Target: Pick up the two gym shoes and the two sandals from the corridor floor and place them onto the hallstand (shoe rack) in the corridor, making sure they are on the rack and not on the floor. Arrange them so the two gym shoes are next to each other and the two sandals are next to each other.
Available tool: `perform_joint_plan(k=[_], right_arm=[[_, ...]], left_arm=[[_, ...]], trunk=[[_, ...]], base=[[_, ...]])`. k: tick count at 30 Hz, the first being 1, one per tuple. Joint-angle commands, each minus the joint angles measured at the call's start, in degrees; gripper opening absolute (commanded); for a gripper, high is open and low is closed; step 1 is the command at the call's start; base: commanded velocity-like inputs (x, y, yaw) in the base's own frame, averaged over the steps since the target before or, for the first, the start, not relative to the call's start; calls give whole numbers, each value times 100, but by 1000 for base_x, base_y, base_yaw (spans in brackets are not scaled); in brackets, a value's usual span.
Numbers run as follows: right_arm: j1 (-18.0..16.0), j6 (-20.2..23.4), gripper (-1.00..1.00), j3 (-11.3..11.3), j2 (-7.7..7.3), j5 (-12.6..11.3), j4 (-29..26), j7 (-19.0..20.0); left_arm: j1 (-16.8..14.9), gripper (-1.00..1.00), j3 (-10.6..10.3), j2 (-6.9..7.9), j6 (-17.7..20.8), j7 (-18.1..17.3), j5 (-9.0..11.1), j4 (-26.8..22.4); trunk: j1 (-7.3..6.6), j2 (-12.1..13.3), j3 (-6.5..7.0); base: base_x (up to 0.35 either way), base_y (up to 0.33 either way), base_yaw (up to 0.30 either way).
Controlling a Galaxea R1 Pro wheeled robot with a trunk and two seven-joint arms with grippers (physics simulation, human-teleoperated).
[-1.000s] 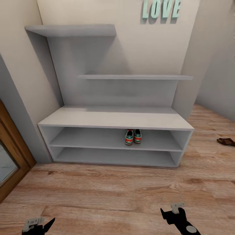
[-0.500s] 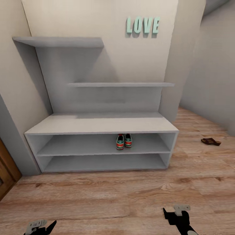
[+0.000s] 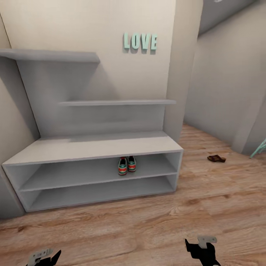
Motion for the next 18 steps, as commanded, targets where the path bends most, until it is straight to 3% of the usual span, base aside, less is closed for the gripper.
perform_joint_plan(k=[1,12,18], right_arm=[[-6,-27,100,-50,-5,33,22,14],[-6,-38,100,-50,-32,-275,83,13],[-6,-35,100,-46,-26,-324,99,18]], left_arm=[[0,100,47,-13,3,-12,5,7],[5,100,42,-74,-10,262,4,24],[6,100,39,-117,-189,295,1,26]], trunk=[[-24,39,13],[-265,480,210],[-397,721,318]], base=[[0,0,-270],[0,0,-271],[0,0,-271]])
